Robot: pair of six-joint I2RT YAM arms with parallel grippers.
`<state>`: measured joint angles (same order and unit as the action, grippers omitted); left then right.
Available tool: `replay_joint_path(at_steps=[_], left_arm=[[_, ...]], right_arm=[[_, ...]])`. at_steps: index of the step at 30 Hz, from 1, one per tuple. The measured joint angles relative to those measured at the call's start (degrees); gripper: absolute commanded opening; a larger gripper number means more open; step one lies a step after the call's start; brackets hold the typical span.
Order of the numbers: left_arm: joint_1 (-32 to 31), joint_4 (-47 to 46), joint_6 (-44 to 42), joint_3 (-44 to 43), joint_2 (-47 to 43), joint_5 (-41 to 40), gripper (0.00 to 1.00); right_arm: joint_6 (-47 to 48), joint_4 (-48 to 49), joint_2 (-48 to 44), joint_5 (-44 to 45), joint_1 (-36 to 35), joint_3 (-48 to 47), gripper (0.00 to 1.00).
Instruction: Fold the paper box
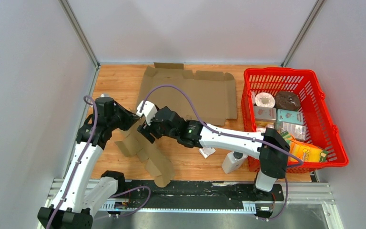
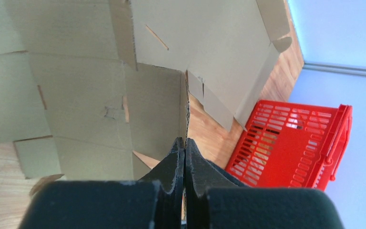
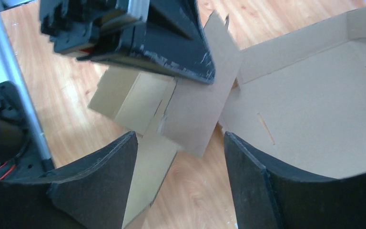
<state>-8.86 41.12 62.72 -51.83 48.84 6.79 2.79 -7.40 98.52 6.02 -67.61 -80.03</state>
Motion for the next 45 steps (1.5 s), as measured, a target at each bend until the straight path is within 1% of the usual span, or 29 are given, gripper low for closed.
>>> replay_joint_path(at_steps=[1,4,5,10,11,13,14,16,17,18,19,21,22,25,27,28,30,32,34,39,41,45], left_arm=[[0.0,0.0,0.0,0.0,0.1,0.7,0.0],[0.0,0.8,0.2,0.0,0.1,2.0,0.0],[0.0,1.1,0.3,0.0,0.0,2.2,0.0],[0.0,1.4,1.3,0.0,-1.2,2.1,0.0],[0.0,1.3,1.4,0.0,-1.4,2.0,0.0],[0.0,0.9,1.6,0.0,-2.0,1.9,0.0],[0.0,0.4,1.7,0.1,-2.3,1.9,0.0],[0.0,-0.8,2.0,1.0,-2.8,2.1,0.0],[0.0,-1.3,2.1,1.5,-3.0,2.4,0.03],[0.0,-2.2,2.1,2.3,-3.3,3.1,0.08],[0.0,-3.0,2.1,3.0,-3.3,3.7,0.18],[0.0,-4.1,1.3,3.7,-3.3,4.9,0.34],[0.0,-4.4,0.8,3.8,-3.3,5.6,0.48],[0.0,-4.8,-1.7,3.9,-5.2,7.0,0.59],[0.0,-4.6,-3.8,4.3,-8.4,6.5,0.6],[0.0,-4.0,-4.8,4.4,-10.1,6.1,0.65],[0.0,-2.7,-7.1,4.4,-12.8,4.9,0.65],[0.0,-0.9,-9.7,4.4,-15.0,3.4,0.65],[0.0,1.0,-11.8,4.4,-15.5,2.1,0.65],[0.0,1.9,-15.4,8.7,-11.0,0.2,0.63],[0.0,0.0,-15.9,11.1,-7.5,0.7,0.62],[0.0,-5.6,-17.2,14.7,0.2,2.2,0.6]], right_arm=[[0.6,0.5,0.2,0.8,-0.3,0.1,0.68],[2.8,3.6,1.6,6.3,-1.4,0.3,0.6],[3.4,4.6,2.1,8.1,-1.7,0.5,0.54],[4.9,7.5,4.0,13.5,-2.4,0.5,0.38],[5.1,8.0,4.2,14.0,-2.6,0.5,0.32],[5.4,9.3,4.2,14.9,-3.1,0.8,0.25],[5.5,10.2,4.2,15.3,-3.3,1.1,0.17],[5.6,12.4,4.1,16.4,-3.5,2.2,0.1],[5.7,13.5,3.9,16.9,-3.5,3.0,0.02],[5.6,14.4,3.7,17.3,-3.5,3.9,0.0],[5.6,15.0,3.5,17.6,-3.5,4.5,0.0],[5.5,16.6,3.2,18.3,-3.6,6.0,0.0],[5.2,17.2,3.0,18.8,-3.7,6.7,0.0],[4.0,18.1,1.3,22.0,-3.0,10.3,0.0],[2.5,17.9,-0.5,23.4,-1.8,13.0,0.0],[1.8,17.7,-1.6,23.9,-1.1,14.3,0.0],[-0.2,17.5,-4.2,24.2,0.0,16.8,0.0],[-2.7,17.3,-9.0,24.4,1.4,20.5,0.0],[-4.7,17.3,-13.2,24.3,2.3,23.1,0.0],[-9.4,18.6,-22.8,20.9,4.8,28.8,0.0],[-10.8,19.4,-24.5,19.0,6.1,30.3,0.0],[-13.4,20.3,-24.9,14.2,8.9,32.4,0.0]])
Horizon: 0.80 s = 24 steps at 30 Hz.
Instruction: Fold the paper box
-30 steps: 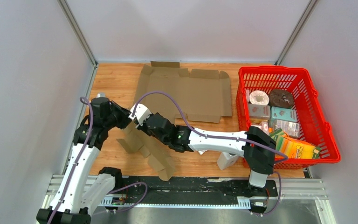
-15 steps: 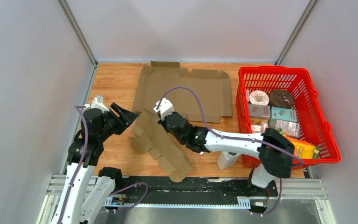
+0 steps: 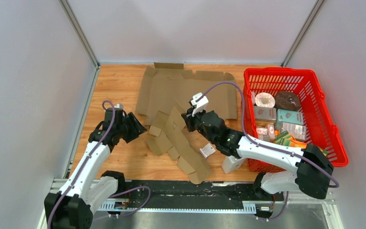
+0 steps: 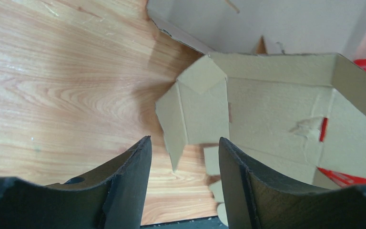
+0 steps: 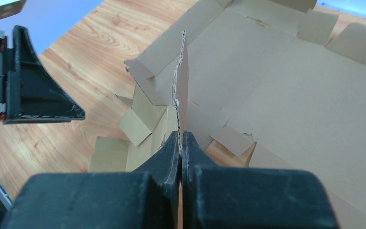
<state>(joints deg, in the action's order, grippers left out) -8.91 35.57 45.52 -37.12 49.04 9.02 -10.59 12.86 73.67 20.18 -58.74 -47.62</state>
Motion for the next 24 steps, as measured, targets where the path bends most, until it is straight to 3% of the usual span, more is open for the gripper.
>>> replay_joint_path(at_steps=[7,10,14,24], left_arm=[[0.0,-12.9,-2.8,0.4,12.7,3.7,0.55],[0.0,-16.2,-3.1,0.8,16.3,4.8,0.48],[0.0,-19.3,-3.2,0.9,21.5,5.9,0.47],[-0.1,-22.4,-2.5,4.2,24.0,5.9,0.61]], right_arm=[[-3.0,0.0,-0.5,-6.9,3.1,1.9,0.0],[-4.3,0.5,-0.8,-9.1,4.2,1.9,0.0],[-5.7,1.3,-0.8,-11.4,5.4,2.3,0.0],[-7.5,1.6,-0.8,-14.4,6.8,2.8,0.0]])
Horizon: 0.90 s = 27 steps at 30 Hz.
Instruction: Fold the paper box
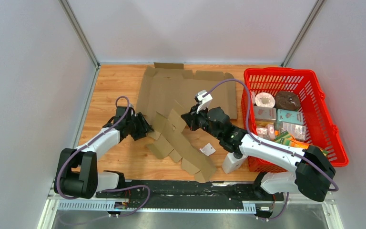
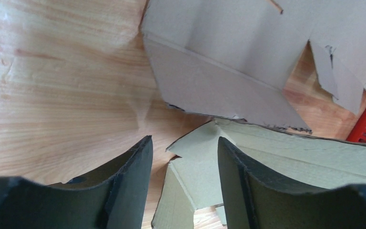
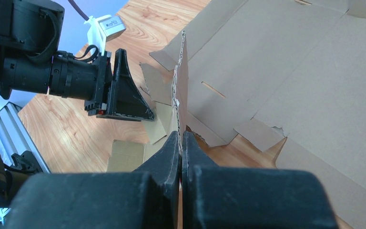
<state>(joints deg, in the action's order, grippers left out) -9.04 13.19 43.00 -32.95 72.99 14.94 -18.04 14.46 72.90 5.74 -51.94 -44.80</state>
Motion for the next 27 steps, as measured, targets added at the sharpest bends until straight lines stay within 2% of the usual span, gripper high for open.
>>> replay_joint_path(at_steps=[4,7,10,14,20,22,27], left_arm=[[0.0,-1.2,0.1,1.7,0.1,0.6,0.6],[0.0,-4.1,0.1,2.4,1.9,3.1,0.55],[0.0,-7.0,0.1,2.7,3.7,5.8,0.48],[0.0,-9.6,0.2,3.5,3.4,7.7,0.33],[0.0,-10.8,0.3,5.2,-1.9,7.0,0.18],[-0.1,-10.8,0.3,5.2,-3.6,6.1,0.17],[-0.2,-9.0,0.5,5.2,-4.0,4.3,0.25]], right_arm=[[-0.2,0.1,0.0,-0.9,0.3,0.1,0.0],[-0.2,0.6,0.0,-1.6,0.4,0.4,0.0],[-0.2,0.9,0.0,-1.9,0.5,0.7,0.0],[-0.2,1.2,0.0,-2.3,0.8,0.8,0.0],[-0.2,1.3,0.0,-2.5,0.8,0.8,0.0],[-0.2,1.3,0.0,-2.7,0.8,0.8,0.0],[-0.4,1.3,0.1,-3.0,0.8,0.8,0.0]])
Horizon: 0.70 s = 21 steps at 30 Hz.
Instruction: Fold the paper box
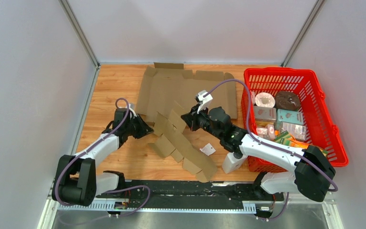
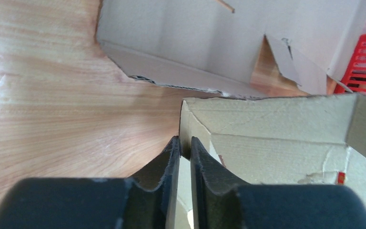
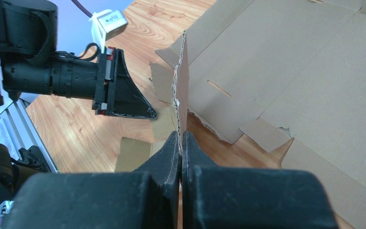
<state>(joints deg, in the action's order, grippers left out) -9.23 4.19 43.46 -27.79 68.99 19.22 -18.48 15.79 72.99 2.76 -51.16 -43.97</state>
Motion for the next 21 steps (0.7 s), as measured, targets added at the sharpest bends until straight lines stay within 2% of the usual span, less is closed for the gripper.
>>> replay_joint_path(at_steps=[6,13,18,21], left_arm=[[-0.1,-1.8,4.9,0.7,5.1,1.5,0.31],[-1.0,-6.8,10.7,3.5,4.9,1.4,0.39],[-1.6,-8.9,12.9,3.5,3.9,0.7,0.36],[-1.8,-10.5,13.7,3.7,3.9,0.0,0.28]], right_arm=[[-0.2,0.0,0.0,-0.4,0.0,0.0,0.0],[-0.2,0.0,0.0,-0.5,0.0,0.0,0.0],[-0.2,0.0,0.0,-0.8,0.0,0.0,0.0],[-0.2,0.0,0.0,-0.9,0.0,0.0,0.0]])
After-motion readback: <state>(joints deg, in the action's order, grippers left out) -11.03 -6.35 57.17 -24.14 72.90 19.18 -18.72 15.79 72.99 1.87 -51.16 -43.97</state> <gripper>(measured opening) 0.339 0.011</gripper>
